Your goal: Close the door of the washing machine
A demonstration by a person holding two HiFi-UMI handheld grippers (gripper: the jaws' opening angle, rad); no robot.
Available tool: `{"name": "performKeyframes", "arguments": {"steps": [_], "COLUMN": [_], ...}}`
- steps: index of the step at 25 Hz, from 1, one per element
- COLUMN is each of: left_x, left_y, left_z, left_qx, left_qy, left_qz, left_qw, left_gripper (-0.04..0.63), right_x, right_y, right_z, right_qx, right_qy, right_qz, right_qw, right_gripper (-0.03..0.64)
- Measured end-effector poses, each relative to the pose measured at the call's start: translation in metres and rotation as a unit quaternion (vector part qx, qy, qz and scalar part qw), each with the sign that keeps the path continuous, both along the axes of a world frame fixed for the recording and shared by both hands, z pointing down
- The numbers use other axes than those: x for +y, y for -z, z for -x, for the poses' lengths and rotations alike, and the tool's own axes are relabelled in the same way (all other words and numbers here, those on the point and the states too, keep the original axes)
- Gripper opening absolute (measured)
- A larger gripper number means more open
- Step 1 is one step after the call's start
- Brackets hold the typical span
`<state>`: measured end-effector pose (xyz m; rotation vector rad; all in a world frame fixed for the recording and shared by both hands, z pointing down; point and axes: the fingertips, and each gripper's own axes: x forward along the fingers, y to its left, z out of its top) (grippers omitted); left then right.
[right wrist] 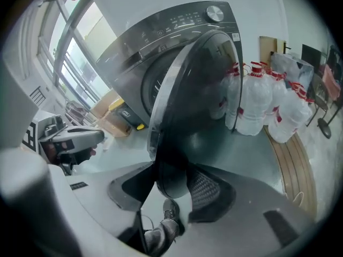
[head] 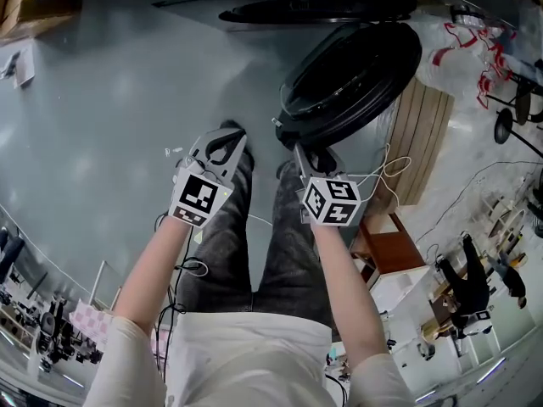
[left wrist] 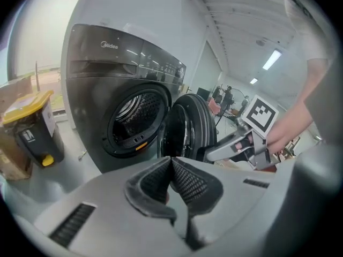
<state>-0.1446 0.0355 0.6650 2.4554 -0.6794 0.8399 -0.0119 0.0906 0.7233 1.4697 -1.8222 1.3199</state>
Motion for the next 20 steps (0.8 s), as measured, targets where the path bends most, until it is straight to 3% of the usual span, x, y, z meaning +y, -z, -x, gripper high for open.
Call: {"name": "performKeyframes", "arguments": {"steps": [9,20], "left_x": [-0.011,-0.037], "left_y": [-0.006,-0.004], "left_z": [0.030,0.070], "left_qx": [0.008,0.014], "left_qy": [0.034,0.069], "left_qz": [-0.001,-0.010], "left_qw": [0.9994,0.9975], "left_gripper": [0.008,0.008], "right_x": [-0.042,-0.097], "right_y": [-0.001,0.002], "right_z": [0.041,0.080], "right_qx": [-0.015,-0.005], "right_qy": [0.059,0.090], "right_qz": [-0.032,-0.059], "right_qw": [0.998,0.994], "right_gripper": [0.212,0.207]}}
